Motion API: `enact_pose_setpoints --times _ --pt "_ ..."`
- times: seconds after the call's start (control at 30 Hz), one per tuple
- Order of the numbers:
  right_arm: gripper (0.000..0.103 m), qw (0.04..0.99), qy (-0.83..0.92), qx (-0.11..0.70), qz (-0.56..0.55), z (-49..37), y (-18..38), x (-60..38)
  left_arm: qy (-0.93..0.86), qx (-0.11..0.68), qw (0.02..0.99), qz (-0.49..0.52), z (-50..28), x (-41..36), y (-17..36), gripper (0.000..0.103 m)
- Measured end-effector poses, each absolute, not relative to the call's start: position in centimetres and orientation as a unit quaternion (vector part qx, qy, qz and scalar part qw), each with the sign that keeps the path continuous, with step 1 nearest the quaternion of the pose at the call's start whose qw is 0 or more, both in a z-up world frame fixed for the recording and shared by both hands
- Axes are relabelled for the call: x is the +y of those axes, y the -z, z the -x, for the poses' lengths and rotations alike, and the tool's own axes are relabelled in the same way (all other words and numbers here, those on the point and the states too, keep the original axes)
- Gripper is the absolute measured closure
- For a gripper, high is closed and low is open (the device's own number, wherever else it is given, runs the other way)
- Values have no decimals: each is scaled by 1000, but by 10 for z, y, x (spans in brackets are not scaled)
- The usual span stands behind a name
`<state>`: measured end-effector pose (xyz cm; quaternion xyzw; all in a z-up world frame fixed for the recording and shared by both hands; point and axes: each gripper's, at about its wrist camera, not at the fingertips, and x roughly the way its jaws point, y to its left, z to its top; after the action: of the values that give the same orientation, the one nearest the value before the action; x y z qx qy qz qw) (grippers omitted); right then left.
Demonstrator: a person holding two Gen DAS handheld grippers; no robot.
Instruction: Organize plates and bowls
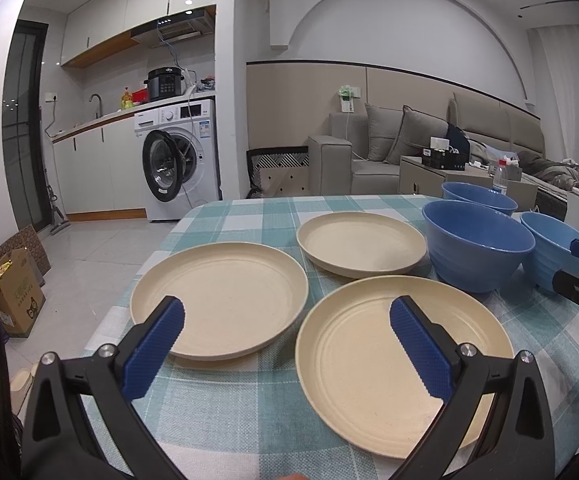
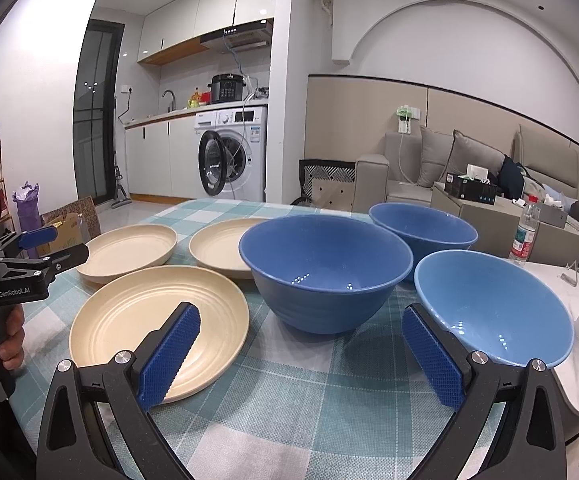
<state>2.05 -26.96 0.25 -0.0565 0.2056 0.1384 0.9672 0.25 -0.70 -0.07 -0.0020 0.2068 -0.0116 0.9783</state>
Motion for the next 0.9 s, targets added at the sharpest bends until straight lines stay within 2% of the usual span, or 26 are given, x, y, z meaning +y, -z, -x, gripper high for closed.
enact_pose_setpoints --times 0.27,0.9 --pt "0 966 -149 203 54 -17 -24 -274 24 212 977 -16 -2 -18 -6 0" --pt "0 955 -188 217 74 -18 -104 -259 33 224 974 19 -5 -13 -59 0"
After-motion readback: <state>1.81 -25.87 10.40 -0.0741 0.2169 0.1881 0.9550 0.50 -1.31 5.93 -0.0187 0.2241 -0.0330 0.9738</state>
